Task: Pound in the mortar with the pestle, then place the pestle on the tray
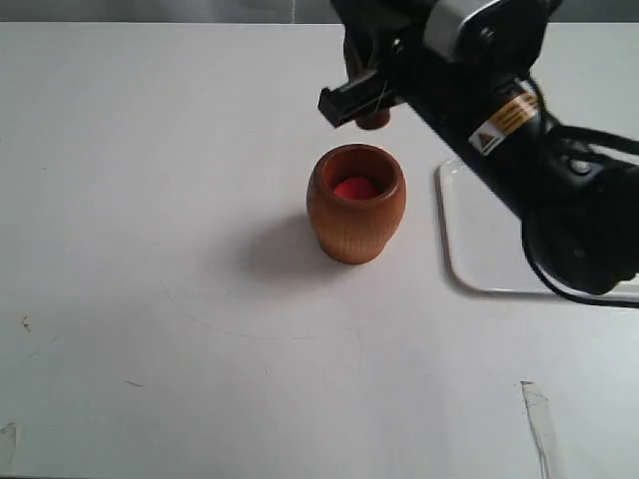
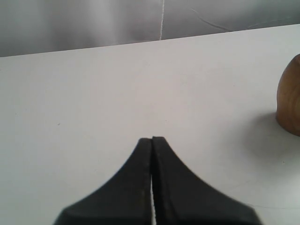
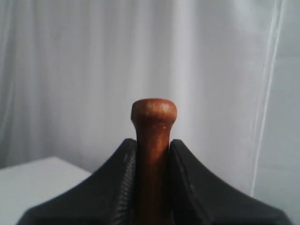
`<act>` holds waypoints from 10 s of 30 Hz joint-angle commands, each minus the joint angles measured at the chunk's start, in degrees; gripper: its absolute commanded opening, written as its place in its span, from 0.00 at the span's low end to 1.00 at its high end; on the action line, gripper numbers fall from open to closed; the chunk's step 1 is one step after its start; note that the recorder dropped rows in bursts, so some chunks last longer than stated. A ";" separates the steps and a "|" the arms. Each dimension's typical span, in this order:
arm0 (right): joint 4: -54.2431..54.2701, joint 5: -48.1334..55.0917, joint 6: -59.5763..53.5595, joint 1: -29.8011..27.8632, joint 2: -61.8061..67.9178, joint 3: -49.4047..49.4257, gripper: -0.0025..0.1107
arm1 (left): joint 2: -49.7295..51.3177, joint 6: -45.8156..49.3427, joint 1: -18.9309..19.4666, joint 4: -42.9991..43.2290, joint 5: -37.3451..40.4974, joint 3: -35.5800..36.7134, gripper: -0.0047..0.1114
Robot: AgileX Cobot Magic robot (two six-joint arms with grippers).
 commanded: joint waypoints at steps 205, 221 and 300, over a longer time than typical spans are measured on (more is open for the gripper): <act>57.98 98.22 -60.52 -15.88 -94.81 31.92 0.02 | -0.07 -0.47 -0.44 -0.42 -0.17 0.03 0.04; 55.45 97.99 -60.35 -15.88 -94.81 33.97 0.02 | -0.07 -0.47 -0.44 -0.42 -0.17 0.03 0.04; 1.94 74.55 -0.54 -32.58 -94.81 34.99 0.02 | -0.07 -0.47 -0.44 -0.42 -0.17 0.03 0.04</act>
